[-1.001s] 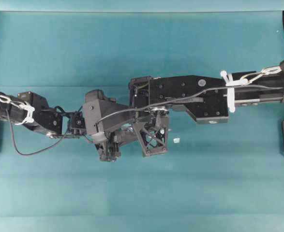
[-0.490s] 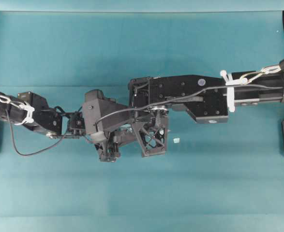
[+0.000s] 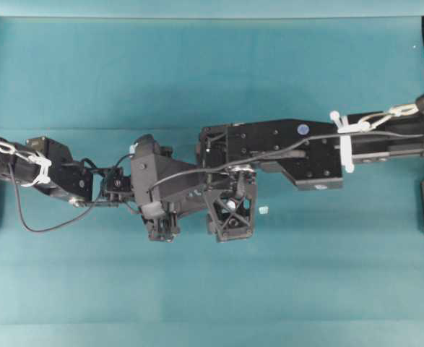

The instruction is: Hand over the silver zip bag and make it stand upright.

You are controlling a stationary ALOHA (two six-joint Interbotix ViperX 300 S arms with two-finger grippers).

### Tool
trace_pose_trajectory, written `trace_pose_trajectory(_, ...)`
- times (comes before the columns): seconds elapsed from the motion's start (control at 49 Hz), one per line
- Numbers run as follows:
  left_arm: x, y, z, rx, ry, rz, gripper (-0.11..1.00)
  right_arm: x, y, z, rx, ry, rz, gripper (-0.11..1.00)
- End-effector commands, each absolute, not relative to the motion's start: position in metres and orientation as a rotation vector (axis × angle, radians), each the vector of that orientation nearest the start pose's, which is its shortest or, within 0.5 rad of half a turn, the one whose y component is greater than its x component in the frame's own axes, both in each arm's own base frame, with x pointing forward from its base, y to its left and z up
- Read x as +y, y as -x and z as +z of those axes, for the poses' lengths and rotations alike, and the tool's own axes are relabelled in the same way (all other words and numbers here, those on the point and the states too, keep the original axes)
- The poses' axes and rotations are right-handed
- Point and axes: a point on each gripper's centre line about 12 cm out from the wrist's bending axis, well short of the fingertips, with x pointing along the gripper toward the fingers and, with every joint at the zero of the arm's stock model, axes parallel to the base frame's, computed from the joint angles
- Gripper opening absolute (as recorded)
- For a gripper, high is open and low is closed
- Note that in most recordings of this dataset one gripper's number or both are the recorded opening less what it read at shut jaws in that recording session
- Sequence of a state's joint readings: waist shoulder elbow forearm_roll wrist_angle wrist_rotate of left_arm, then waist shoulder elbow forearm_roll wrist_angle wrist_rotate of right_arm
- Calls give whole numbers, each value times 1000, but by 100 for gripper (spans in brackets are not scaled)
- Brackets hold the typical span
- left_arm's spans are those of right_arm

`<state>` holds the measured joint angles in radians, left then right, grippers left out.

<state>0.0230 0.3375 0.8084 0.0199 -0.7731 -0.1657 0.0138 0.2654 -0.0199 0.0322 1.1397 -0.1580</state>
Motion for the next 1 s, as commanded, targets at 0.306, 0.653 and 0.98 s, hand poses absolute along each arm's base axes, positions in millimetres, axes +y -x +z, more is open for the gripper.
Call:
trace_pose_trajectory(0.306,6,-390,75,372,159,35,22,-5,-439,271,1215,87,29,98)
trace_pose_trajectory(0.653,6,-389,75,373,159,33,22,4,-399,295,1176,52,5,98)
trace_pose_trajectory(0.98,4,-389,75,374,158,29,22,5,-369,309,1009,15,-29,98)
